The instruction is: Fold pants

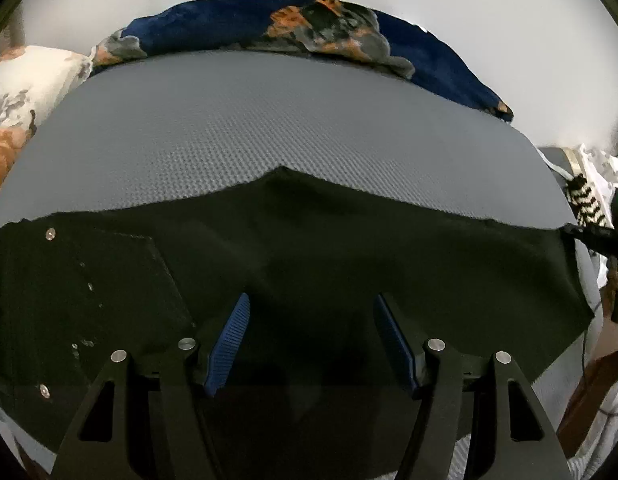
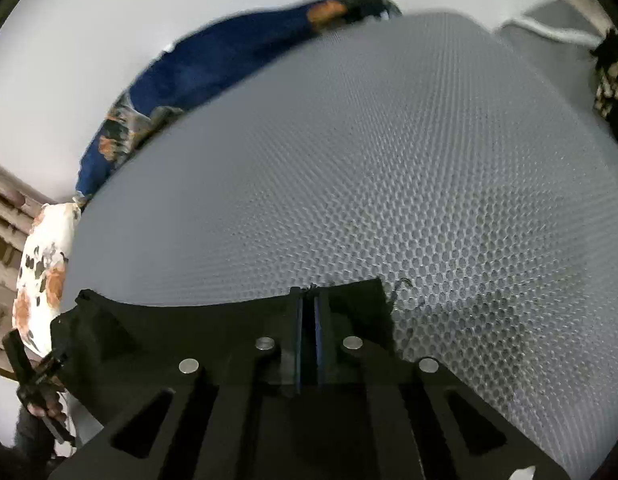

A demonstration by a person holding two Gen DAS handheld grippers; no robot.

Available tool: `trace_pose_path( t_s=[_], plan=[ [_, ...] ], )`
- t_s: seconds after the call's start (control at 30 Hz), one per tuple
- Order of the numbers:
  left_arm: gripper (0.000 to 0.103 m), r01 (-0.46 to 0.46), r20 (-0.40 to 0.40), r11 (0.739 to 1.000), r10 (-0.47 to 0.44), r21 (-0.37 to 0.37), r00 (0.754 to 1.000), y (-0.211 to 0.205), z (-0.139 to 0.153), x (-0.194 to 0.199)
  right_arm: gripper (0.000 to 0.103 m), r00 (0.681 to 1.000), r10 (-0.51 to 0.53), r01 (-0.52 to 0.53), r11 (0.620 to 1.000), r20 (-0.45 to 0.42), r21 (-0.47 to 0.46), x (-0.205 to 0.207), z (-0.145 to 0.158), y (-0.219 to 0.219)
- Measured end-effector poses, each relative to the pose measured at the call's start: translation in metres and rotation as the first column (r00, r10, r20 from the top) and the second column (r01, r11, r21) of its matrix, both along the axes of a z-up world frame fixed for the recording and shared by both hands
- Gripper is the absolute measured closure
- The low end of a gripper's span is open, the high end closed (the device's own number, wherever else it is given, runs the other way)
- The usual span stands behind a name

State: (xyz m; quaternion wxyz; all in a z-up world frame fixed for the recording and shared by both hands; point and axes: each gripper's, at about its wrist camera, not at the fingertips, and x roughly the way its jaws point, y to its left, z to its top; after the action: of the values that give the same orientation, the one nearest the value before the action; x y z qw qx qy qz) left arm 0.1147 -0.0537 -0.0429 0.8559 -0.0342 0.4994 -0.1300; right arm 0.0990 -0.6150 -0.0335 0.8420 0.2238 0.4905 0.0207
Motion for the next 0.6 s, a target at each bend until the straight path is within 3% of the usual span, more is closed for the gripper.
trace_pose_path(
  t_s=[0.07,0.13,0.27,0.47,0.6],
  plan=[
    [0.038,-0.008,0.008,1.000,0.008,0.004,1.000,0.004,0.001,0.004,0.100,0.995,-0.072,0.074,0.997,0.071,-0.024,-0.011,0.014,-0.005],
    [0.038,-0.016,0.024,1.000,0.016,0.012,1.000,0.008,0.003,0.006,0.101,0.989,-0.122,0.122,0.992,0.087,0.000,-0.017,0.016,-0.014],
    [0.038,-0.039,0.066,0.998,0.036,0.040,0.997,0.021,0.002,0.011,0.101,0.988,-0.151,0.152,0.985,0.017,-0.085,-0.009,-0.005,-0.009],
    [0.036,-0.054,0.026,0.996,0.052,0.078,0.998,0.041,-0.020,0.018,0.100,0.979,-0.202,0.197,0.975,-0.034,-0.103,0.008,-0.026,-0.004],
    [0.035,-0.029,0.024,0.991,0.026,0.128,0.999,0.040,-0.031,0.018,0.084,0.971,-0.233,0.223,0.965,-0.057,-0.140,-0.003,-0.011,-0.005]
  ],
)
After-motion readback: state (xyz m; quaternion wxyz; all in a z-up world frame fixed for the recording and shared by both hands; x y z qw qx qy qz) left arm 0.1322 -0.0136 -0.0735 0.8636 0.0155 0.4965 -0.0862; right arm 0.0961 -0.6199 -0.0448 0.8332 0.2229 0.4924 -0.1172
